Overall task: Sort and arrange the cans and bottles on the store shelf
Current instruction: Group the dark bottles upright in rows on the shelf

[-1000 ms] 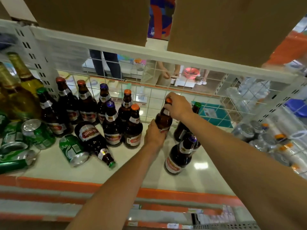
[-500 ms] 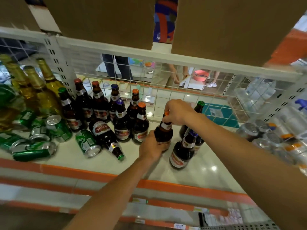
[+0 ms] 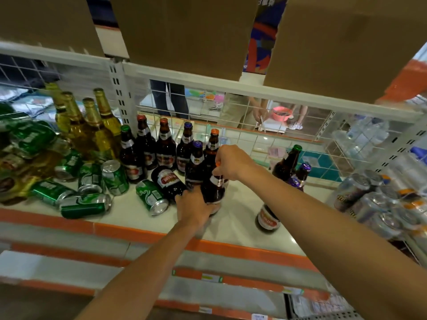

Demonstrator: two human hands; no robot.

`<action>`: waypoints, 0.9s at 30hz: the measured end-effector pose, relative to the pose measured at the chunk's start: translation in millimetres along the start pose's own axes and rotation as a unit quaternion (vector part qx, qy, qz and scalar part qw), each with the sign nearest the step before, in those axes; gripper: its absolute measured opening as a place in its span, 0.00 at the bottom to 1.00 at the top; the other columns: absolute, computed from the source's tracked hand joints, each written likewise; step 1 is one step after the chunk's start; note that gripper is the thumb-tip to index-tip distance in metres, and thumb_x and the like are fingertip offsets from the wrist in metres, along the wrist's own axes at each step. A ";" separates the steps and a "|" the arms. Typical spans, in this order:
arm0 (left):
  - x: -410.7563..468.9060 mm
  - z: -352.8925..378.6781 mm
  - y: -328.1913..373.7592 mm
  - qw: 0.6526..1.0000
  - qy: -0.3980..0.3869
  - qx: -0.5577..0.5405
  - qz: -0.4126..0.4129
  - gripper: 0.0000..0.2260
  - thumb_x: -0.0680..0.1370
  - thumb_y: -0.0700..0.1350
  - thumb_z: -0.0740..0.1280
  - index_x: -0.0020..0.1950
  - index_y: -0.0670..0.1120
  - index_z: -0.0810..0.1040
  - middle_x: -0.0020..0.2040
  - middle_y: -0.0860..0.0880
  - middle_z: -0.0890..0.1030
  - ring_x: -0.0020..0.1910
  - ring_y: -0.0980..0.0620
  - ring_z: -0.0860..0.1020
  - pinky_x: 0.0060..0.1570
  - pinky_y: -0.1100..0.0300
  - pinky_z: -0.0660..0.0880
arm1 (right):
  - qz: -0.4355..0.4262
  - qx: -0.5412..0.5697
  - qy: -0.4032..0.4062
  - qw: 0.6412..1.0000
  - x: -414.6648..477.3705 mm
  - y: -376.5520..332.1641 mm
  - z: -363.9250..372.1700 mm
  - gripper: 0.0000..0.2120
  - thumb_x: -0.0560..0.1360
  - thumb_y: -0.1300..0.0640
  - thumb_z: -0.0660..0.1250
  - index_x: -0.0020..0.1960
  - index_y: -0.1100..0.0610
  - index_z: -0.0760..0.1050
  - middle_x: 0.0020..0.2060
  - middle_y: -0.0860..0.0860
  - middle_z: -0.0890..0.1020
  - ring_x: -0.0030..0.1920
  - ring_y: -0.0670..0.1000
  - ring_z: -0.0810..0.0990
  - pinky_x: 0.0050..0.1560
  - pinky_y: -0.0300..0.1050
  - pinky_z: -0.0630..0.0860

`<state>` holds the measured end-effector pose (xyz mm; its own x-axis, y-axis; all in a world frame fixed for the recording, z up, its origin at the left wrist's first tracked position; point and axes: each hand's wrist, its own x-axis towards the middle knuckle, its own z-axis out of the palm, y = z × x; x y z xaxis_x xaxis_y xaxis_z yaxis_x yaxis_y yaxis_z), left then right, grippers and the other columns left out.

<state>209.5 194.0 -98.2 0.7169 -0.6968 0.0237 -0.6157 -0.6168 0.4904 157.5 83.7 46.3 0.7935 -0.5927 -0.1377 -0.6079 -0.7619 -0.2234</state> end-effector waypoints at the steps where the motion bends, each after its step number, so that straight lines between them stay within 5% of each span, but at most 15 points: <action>1: 3.1 -2.9 -3.2 1.000 -0.001 0.019 -0.004 0.25 0.69 0.66 0.71 0.58 0.51 0.75 0.53 0.50 0.80 0.56 0.46 0.74 0.53 0.52 0.63 | 0.003 0.005 0.013 1.000 2.0 -5.0 3.6 0.15 0.72 0.57 0.74 0.33 0.57 0.70 0.32 0.53 0.73 0.36 0.56 0.75 0.30 0.44 0.65; 8: 14.5 -7.8 -32.5 0.998 -0.050 -0.006 0.045 0.25 0.73 0.59 0.71 0.67 0.51 0.72 0.58 0.49 0.80 0.61 0.44 0.74 0.69 0.45 0.62 | 0.012 0.002 0.039 0.999 8.4 -18.3 17.4 0.14 0.74 0.54 0.71 0.36 0.54 0.67 0.42 0.56 0.76 0.43 0.58 0.76 0.36 0.46 0.68; 11: 16.4 -18.3 -54.4 0.994 -0.029 0.007 0.101 0.18 0.74 0.50 0.72 0.62 0.49 0.77 0.52 0.47 0.83 0.54 0.45 0.80 0.58 0.52 0.74 | 0.017 -0.018 0.036 0.999 5.1 -18.8 14.9 0.10 0.75 0.50 0.70 0.48 0.55 0.73 0.49 0.56 0.77 0.48 0.58 0.77 0.39 0.47 0.70; 13: 16.3 -29.0 -64.0 0.994 -0.027 -0.022 0.105 0.13 0.76 0.48 0.69 0.60 0.49 0.81 0.51 0.49 0.84 0.52 0.48 0.81 0.52 0.56 0.76 | 0.020 -0.016 0.047 0.999 -1.1 -19.4 11.6 0.17 0.76 0.47 0.68 0.59 0.56 0.74 0.54 0.56 0.78 0.53 0.58 0.78 0.45 0.49 0.74; 20: 6.1 -76.1 -33.9 0.968 0.065 -0.177 0.164 0.06 0.79 0.48 0.66 0.47 0.49 0.82 0.33 0.57 0.79 0.31 0.60 0.76 0.30 0.65 0.68 | 0.065 -0.002 0.129 0.990 -32.7 19.9 -30.6 0.15 0.79 0.46 0.64 0.60 0.53 0.77 0.58 0.54 0.80 0.57 0.58 0.78 0.48 0.48 0.73; 23: -2.2 -67.8 4.0 0.960 0.008 -0.203 0.195 0.06 0.79 0.51 0.67 0.49 0.52 0.82 0.34 0.58 0.79 0.33 0.60 0.77 0.33 0.60 0.74 | 0.105 -0.049 0.079 0.990 -55.6 58.6 -44.3 0.15 0.78 0.50 0.66 0.62 0.52 0.77 0.61 0.54 0.79 0.60 0.57 0.77 0.50 0.48 0.72; 27: -17.6 -16.4 51.0 0.964 -0.148 -0.160 0.156 0.19 0.76 0.54 0.71 0.64 0.49 0.78 0.52 0.52 0.81 0.49 0.53 0.80 0.51 0.54 0.78 | 0.131 -0.118 -0.031 0.984 -82.2 92.3 -44.7 0.18 0.76 0.47 0.70 0.63 0.52 0.78 0.58 0.52 0.80 0.56 0.56 0.78 0.46 0.46 0.72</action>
<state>170.9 180.8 -59.2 0.3602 -0.9328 -0.0125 -0.6202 -0.2495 0.7437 34.9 50.4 80.2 0.6048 -0.7651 -0.2212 -0.7753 -0.6291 0.0559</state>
